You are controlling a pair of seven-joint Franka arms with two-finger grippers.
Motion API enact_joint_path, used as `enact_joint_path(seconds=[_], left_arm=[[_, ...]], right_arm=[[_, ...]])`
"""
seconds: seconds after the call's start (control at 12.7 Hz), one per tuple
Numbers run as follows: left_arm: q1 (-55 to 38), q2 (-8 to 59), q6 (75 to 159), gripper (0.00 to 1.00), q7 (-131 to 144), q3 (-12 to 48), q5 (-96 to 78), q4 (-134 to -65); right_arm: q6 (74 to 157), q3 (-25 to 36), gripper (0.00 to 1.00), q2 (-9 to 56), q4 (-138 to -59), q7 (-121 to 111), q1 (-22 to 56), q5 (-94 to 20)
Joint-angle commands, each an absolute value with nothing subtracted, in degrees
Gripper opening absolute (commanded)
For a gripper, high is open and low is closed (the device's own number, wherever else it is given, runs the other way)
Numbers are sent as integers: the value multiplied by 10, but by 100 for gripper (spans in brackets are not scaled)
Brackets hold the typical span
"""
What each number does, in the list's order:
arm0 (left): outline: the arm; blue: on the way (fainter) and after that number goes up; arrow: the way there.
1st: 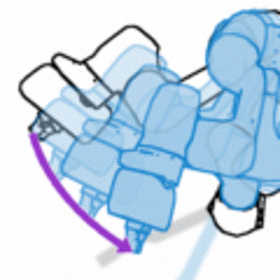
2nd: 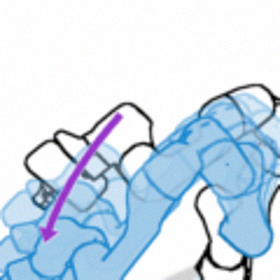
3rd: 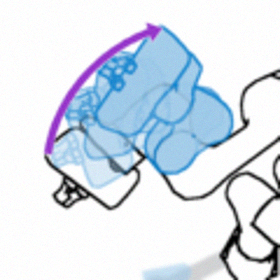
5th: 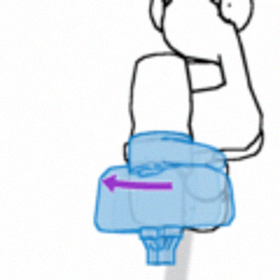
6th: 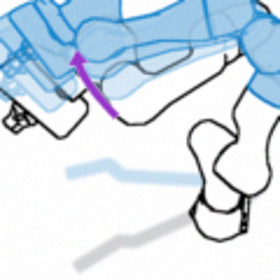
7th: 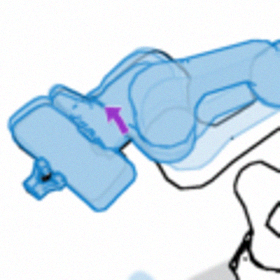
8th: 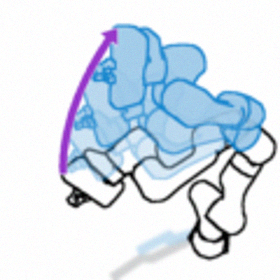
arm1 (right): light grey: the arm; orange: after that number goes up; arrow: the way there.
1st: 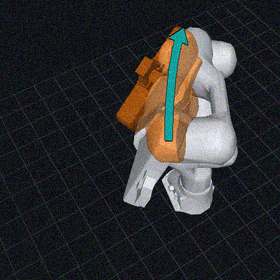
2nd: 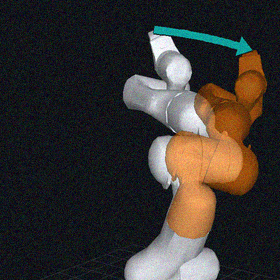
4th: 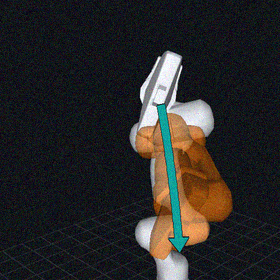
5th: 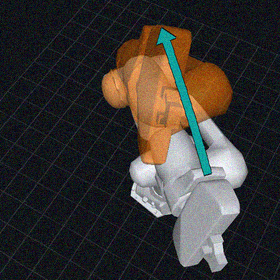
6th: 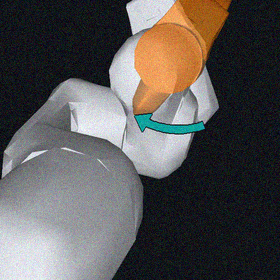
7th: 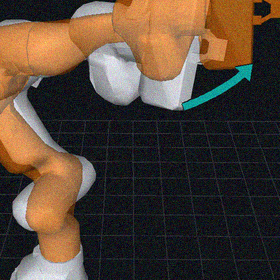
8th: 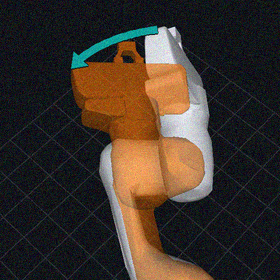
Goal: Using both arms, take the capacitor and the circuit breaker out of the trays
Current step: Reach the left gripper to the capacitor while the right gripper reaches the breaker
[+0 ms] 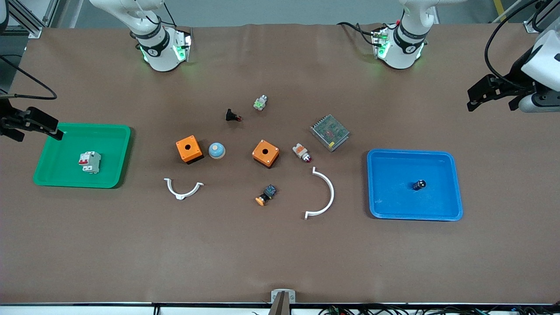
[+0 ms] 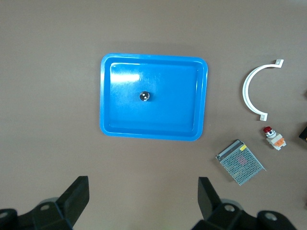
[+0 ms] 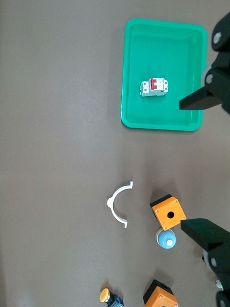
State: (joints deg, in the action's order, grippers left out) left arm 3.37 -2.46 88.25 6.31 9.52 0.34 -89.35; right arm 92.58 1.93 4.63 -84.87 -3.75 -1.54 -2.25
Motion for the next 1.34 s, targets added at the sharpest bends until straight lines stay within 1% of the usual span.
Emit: enact_joint_path(seconds=[0.0, 0.24, 0.47, 0.63, 0.86, 1.02, 1.18, 1.26], left_arm=[[39, -20, 867, 100, 51, 97, 9, -880], [43, 0, 868, 100, 40, 94, 11, -879], [57, 54, 868, 100, 24, 91, 38, -890], [57, 82, 896, 100, 33, 91, 46, -916], [72, 85, 1071, 100, 35, 93, 43, -1044], [72, 121, 1156, 99, 35, 93, 43, -1086], [73, 153, 1231, 90, 35, 93, 40, -1120], [74, 168, 1274, 80, 35, 93, 40, -1139]], right_arm=[[918, 7, 100, 45, -841, -32, -28, -18], [897, 7, 100, 44, -842, -31, -27, -16], [896, 7, 100, 45, -842, -33, -27, -16], [897, 7, 100, 50, -844, -35, -27, -15], [904, 7, 100, 74, -844, -37, -32, -13], [905, 8, 100, 93, -844, -63, -64, -19], [905, 8, 100, 117, -843, -68, -66, -14], [907, 8, 100, 124, -845, -65, -69, -12]])
